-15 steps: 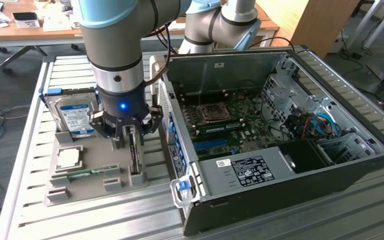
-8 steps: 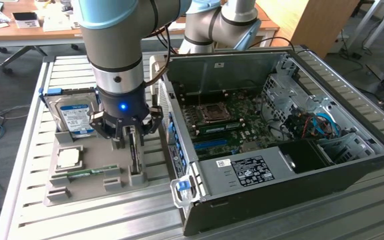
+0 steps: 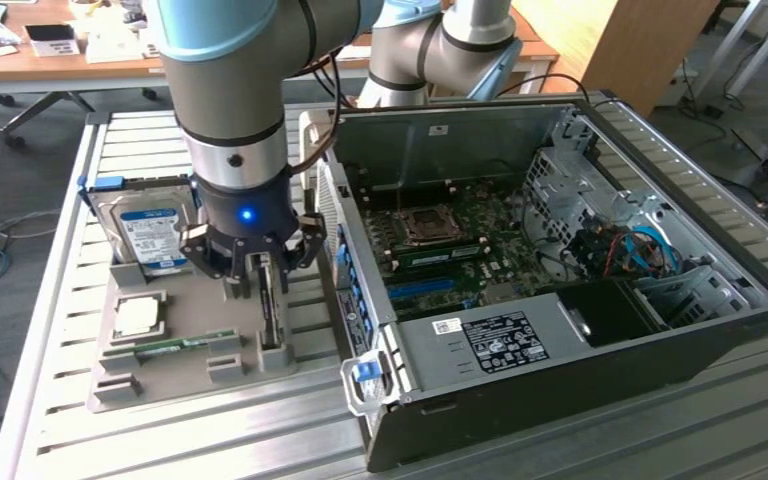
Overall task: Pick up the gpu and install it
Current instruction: 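Pick up the gpu and move the gpu toward the slot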
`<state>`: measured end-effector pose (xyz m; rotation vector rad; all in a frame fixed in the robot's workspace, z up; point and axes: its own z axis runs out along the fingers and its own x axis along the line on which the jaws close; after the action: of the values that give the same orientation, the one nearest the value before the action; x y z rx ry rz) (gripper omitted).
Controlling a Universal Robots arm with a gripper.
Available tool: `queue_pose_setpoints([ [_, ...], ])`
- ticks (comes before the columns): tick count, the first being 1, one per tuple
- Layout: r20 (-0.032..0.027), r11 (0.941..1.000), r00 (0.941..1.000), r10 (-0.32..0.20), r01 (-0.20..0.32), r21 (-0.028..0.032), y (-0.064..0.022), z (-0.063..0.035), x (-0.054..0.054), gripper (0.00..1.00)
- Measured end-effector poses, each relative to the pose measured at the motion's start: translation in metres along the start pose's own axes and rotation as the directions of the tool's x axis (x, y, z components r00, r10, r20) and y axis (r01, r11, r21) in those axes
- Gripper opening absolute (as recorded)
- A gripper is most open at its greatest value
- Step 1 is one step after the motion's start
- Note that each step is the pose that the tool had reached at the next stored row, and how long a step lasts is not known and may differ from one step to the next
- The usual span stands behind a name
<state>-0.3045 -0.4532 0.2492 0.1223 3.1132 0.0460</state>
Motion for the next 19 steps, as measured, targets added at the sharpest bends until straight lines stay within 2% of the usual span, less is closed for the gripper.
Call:
queue_pose_setpoints([
  [9,-0.0001,1.0000,1.0000,0.000,0.000,0.0001,-0.0003,0.0087,0.000,0.47],
  [19,-0.0002,1.0000,1.0000,0.000,0.000,0.0002,0.0002,0.0112,0.000,0.47],
])
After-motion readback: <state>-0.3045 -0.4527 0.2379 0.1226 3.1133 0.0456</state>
